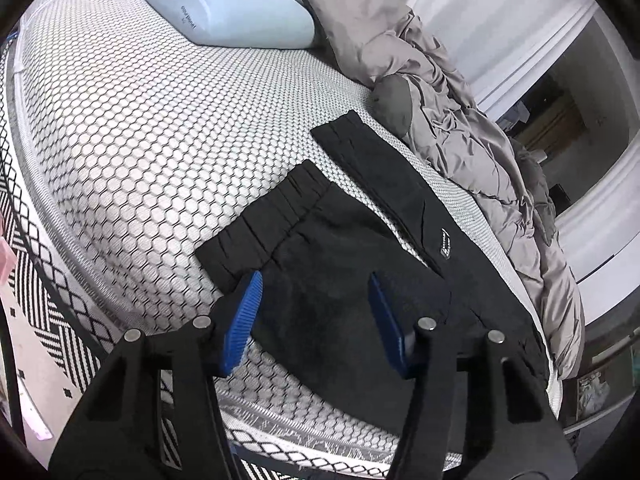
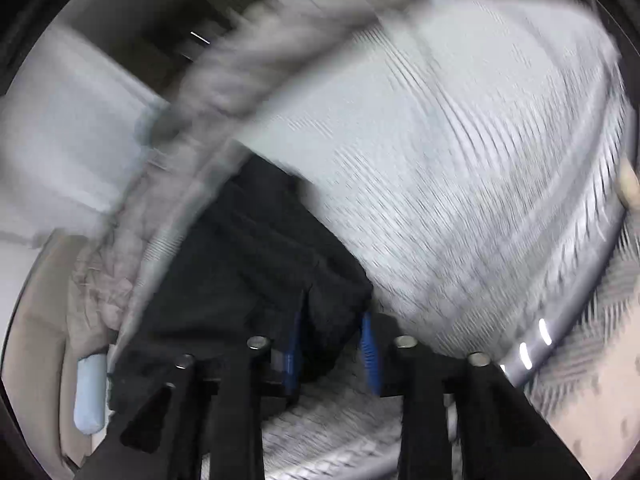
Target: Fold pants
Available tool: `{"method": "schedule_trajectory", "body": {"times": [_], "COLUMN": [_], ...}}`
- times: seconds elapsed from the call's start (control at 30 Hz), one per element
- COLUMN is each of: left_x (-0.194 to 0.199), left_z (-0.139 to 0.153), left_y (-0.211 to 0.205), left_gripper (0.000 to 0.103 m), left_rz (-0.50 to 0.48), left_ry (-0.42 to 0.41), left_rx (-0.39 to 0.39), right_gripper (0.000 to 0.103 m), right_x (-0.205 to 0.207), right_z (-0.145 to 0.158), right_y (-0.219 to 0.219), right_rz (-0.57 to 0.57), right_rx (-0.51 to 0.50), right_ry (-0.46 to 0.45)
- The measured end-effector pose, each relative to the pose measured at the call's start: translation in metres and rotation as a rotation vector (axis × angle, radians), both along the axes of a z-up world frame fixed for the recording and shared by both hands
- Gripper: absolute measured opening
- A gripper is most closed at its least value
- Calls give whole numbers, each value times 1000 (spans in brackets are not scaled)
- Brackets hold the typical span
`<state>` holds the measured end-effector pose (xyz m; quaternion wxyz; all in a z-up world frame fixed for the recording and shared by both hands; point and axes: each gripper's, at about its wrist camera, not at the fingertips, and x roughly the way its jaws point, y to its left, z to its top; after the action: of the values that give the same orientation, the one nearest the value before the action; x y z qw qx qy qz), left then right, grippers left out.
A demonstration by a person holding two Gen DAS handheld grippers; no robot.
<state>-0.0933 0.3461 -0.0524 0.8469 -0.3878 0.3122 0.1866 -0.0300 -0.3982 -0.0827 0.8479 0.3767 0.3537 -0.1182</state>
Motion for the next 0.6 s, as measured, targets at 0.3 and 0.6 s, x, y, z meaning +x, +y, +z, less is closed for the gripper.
{"method": "schedule_trajectory", "body": {"times": [0.3, 0.6], "left_x": [-32, -5], "left_z": [-3, -20], "left_y": [-2, -7], "left_gripper": [53, 52], "left_rz": [-10, -16], "left_ry": [-22, 12], "left_rx": [-96, -126], "right_gripper": [54, 54], "right_x": [-20, -18], "right_z": [17, 10], "right_y": [4, 11], "right_rz": [31, 40], "right_rx": [54, 81], "right_ry": [-178, -193]}}
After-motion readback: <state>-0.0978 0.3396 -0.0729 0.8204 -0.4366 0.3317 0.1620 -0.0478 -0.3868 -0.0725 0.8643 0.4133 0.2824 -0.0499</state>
